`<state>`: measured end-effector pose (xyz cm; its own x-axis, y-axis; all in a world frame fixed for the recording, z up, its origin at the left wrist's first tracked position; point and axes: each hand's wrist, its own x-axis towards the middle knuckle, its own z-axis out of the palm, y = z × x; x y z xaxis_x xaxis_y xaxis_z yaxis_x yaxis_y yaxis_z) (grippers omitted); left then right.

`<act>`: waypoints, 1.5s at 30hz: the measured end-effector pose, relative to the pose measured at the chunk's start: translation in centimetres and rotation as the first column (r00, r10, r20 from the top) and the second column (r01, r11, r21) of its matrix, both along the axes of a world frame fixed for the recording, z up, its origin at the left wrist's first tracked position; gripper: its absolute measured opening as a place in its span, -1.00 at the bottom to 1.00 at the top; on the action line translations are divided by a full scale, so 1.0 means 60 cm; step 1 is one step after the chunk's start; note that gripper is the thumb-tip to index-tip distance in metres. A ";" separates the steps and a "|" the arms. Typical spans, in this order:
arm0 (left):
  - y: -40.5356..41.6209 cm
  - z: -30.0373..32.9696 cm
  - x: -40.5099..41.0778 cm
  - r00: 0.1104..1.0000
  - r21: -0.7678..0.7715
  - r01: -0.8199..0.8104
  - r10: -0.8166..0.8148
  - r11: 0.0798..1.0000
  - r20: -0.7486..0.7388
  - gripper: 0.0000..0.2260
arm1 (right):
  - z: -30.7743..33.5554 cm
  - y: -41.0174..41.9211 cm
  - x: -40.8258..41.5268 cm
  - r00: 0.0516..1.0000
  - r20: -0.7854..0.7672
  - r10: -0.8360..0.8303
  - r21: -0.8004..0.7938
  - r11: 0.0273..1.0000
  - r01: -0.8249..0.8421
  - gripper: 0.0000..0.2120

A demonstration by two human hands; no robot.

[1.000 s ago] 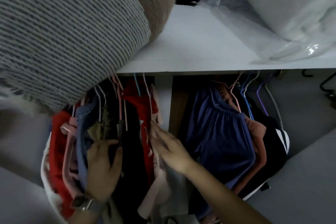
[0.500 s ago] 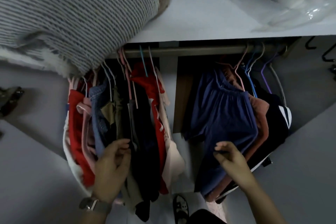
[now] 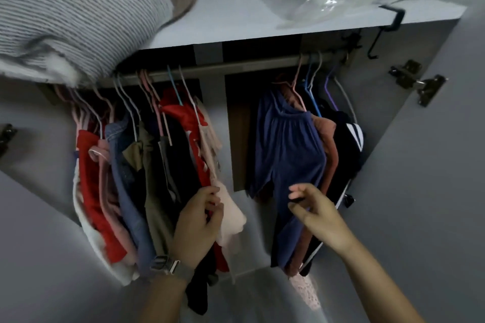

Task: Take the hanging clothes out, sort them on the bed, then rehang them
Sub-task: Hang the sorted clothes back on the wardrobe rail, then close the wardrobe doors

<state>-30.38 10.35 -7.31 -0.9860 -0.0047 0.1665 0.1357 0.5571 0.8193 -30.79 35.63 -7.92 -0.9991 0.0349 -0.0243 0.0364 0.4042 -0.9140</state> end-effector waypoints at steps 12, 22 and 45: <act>0.297 0.078 0.109 0.964 -0.008 0.250 -0.249 0.968 -0.094 -0.77 | 0.135 0.174 0.165 0.954 -0.296 -0.039 0.023 0.999 0.048 -0.70; 0.466 0.085 0.290 0.971 0.224 0.232 -0.240 0.947 0.012 -0.87 | 0.210 0.310 0.384 0.705 -0.704 -0.080 0.191 0.936 0.297 -0.90; 0.396 0.175 0.332 0.990 0.121 0.121 -0.111 0.985 -0.086 -0.83 | 0.252 0.273 0.398 0.788 -0.573 -0.226 0.187 0.900 0.395 -0.80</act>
